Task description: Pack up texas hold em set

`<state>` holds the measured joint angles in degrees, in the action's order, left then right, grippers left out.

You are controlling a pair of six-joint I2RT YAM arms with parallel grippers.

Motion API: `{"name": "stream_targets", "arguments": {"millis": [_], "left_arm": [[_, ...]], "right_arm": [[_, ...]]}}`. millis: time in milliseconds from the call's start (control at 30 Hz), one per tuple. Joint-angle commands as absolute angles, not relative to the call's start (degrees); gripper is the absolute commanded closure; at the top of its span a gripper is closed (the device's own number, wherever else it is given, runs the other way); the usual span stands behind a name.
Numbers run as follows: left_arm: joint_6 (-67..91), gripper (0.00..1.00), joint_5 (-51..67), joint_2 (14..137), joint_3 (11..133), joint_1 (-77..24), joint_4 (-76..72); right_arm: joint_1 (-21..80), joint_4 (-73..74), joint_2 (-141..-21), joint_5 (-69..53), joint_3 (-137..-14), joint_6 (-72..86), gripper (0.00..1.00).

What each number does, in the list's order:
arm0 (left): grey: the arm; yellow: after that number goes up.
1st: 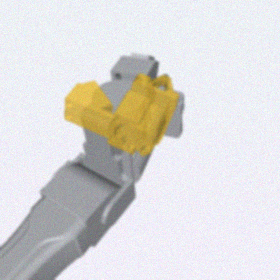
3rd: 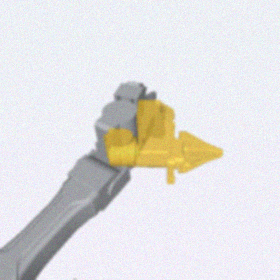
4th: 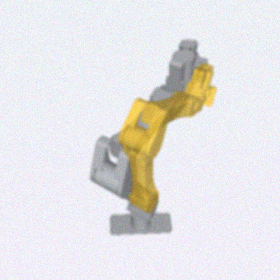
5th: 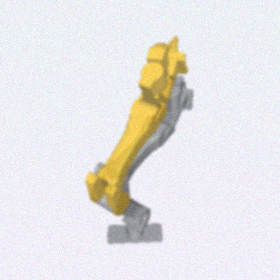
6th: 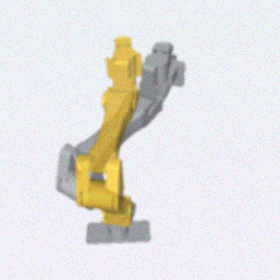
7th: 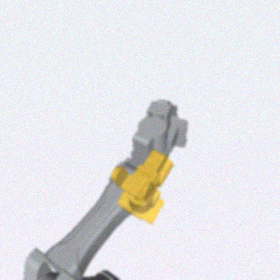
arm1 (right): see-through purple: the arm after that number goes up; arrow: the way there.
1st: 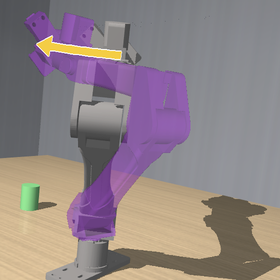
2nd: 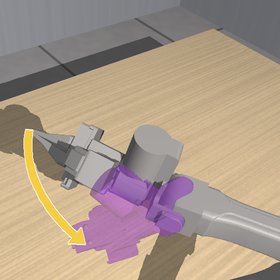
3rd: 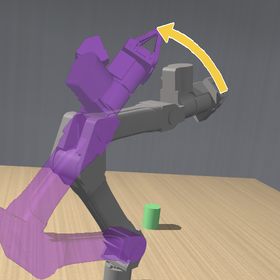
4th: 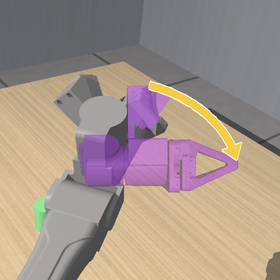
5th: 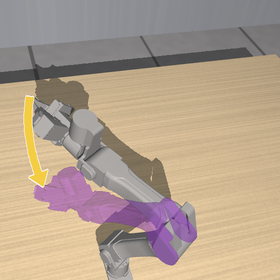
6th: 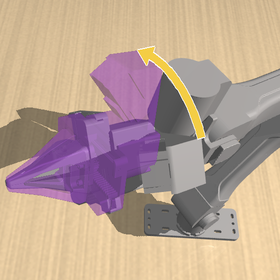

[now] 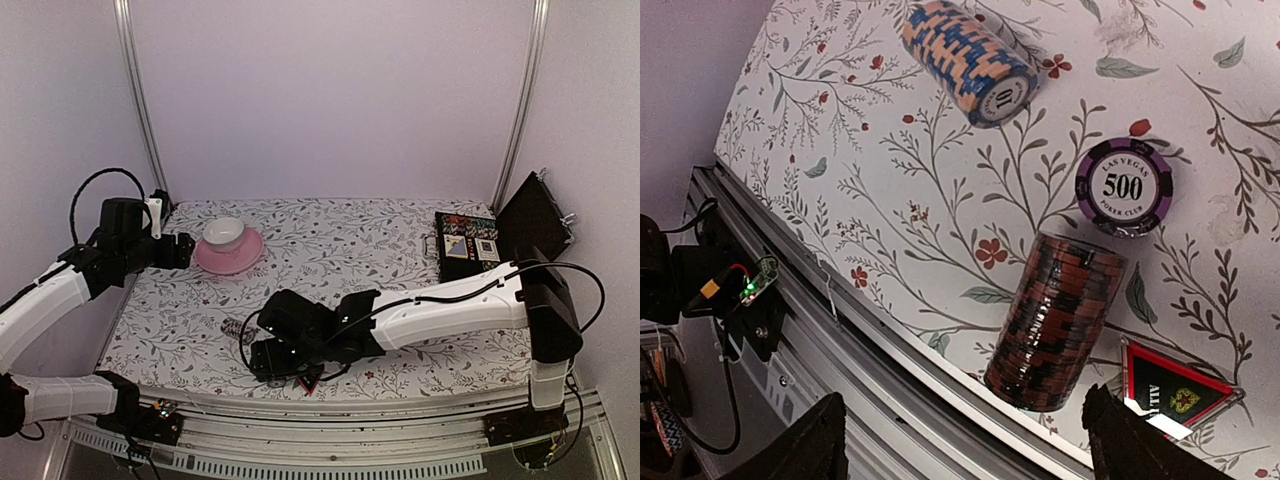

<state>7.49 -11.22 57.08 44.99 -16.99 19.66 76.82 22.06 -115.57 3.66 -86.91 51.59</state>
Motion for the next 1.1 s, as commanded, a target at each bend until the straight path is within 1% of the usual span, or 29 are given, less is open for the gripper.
{"name": "stream_targets", "arguments": {"millis": [0,267,467,600,1067], "left_arm": [[7.1,0.04,-10.8,56.3,44.9,-17.8,20.1],[7.2,0.03,-10.6,55.9,45.0,-17.8,20.3],[7.2,0.03,-10.6,55.8,45.0,-17.8,20.3],[7.2,0.03,-10.6,55.8,45.0,-17.8,20.3],[7.0,0.03,-11.0,56.2,45.1,-17.8,20.2]], "right_arm": [[77.0,27.1,-118.8,6.7,-89.9,52.0,0.19],[77.0,30.6,-123.5,9.4,-94.2,52.0,0.22],[77.0,33.3,-126.9,12.3,-98.3,52.2,0.28],[76.7,33.9,-128.1,13.7,-99.3,52.1,0.3],[76.1,35.0,-131.7,13.4,-101.9,51.1,0.36]]}}
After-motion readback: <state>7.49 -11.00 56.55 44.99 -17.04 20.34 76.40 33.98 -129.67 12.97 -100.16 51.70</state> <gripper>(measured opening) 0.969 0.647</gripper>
